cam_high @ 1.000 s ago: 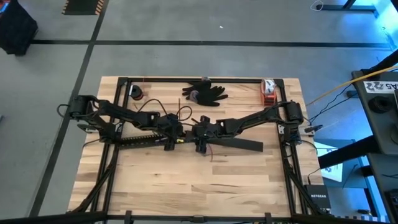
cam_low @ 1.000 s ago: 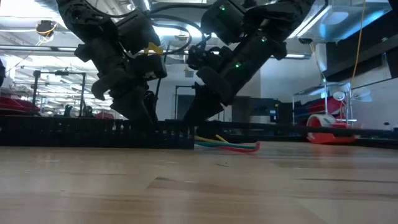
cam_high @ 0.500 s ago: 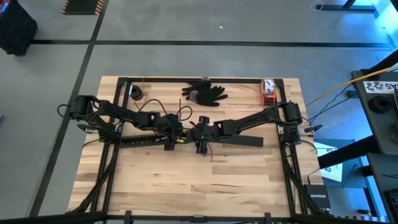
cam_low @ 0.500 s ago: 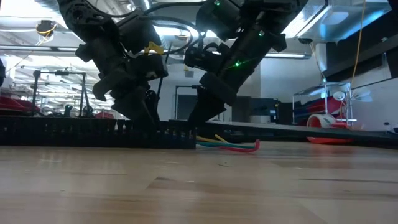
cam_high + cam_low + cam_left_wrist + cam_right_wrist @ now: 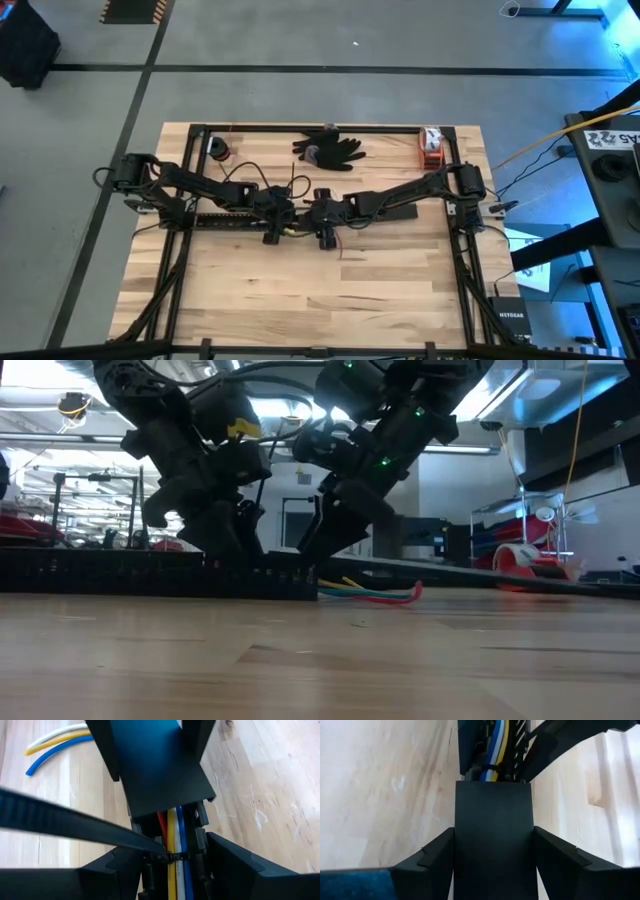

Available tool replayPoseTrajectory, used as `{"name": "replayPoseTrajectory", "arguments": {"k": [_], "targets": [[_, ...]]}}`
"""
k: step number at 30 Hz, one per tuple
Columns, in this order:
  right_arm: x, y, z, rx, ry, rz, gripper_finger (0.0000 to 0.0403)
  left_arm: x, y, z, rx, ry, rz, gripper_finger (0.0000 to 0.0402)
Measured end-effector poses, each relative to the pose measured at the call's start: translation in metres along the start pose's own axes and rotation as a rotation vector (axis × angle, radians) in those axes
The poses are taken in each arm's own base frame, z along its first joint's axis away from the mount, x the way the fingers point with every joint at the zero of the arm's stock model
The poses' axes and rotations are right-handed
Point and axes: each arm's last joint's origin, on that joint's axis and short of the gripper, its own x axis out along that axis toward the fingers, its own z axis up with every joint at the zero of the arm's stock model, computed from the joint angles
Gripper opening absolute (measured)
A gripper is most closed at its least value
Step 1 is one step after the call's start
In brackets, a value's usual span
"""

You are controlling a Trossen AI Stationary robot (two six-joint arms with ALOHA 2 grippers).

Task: Ziptie cables
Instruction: Close the black cable duct lid

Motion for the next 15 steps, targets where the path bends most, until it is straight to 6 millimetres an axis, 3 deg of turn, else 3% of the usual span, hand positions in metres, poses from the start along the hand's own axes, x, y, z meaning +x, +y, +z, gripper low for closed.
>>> {"name": "replayPoseTrajectory", "arguments": {"k": [6,15], "targets": [[0.0,-0.002,-0.001,0.176,-0.004,0.042,0.0227,0.001,0.003,0.002,-0.081,-0.037,0.006,0.0196],[0.014,0.002,-0.001,0.211,-0.005,0.098,0.0227,0.001,0.0,0.003,-0.071,-0.04,0.005,0.0196]]}}
